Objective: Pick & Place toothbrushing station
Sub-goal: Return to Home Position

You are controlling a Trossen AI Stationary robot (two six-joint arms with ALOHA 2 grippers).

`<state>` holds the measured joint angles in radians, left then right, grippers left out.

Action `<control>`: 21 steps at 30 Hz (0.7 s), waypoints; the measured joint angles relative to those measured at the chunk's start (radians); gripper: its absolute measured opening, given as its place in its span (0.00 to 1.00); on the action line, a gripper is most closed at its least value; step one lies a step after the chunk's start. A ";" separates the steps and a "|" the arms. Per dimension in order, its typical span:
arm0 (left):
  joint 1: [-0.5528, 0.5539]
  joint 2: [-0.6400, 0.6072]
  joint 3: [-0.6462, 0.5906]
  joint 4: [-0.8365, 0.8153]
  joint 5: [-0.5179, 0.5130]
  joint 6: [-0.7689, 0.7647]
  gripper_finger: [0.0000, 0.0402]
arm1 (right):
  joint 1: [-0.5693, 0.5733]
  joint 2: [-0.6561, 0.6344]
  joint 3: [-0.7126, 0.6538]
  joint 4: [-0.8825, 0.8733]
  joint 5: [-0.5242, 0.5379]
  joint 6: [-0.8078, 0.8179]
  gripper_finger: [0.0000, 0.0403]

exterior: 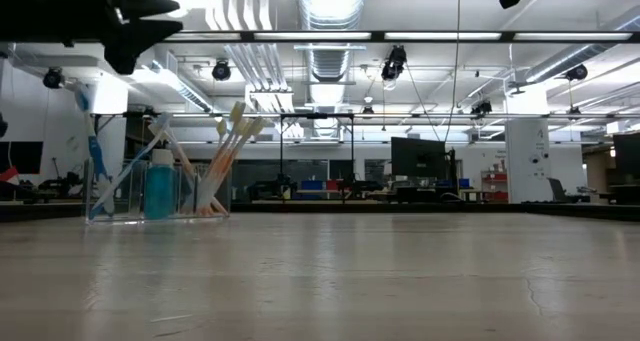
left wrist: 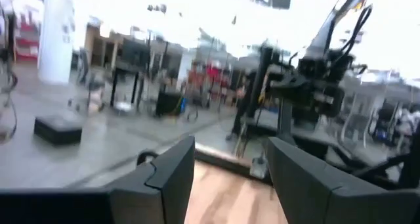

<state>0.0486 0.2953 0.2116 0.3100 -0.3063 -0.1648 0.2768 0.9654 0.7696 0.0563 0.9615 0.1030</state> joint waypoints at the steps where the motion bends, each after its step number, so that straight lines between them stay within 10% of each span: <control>1: 0.000 -0.024 -0.028 0.032 -0.001 0.012 0.49 | 0.000 0.000 0.000 0.000 0.000 -0.001 0.03; 11: 0.000 -0.284 -0.198 0.008 0.003 -0.001 0.49 | 0.000 0.000 0.000 0.000 0.000 0.000 0.03; 21: 0.000 -0.291 -0.203 -0.097 -0.052 -0.073 0.49 | 0.000 0.000 0.000 0.001 0.000 0.000 0.03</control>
<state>0.0489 0.0048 0.0090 0.2129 -0.3586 -0.2381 0.2770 0.9657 0.7696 0.0569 0.9614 0.1033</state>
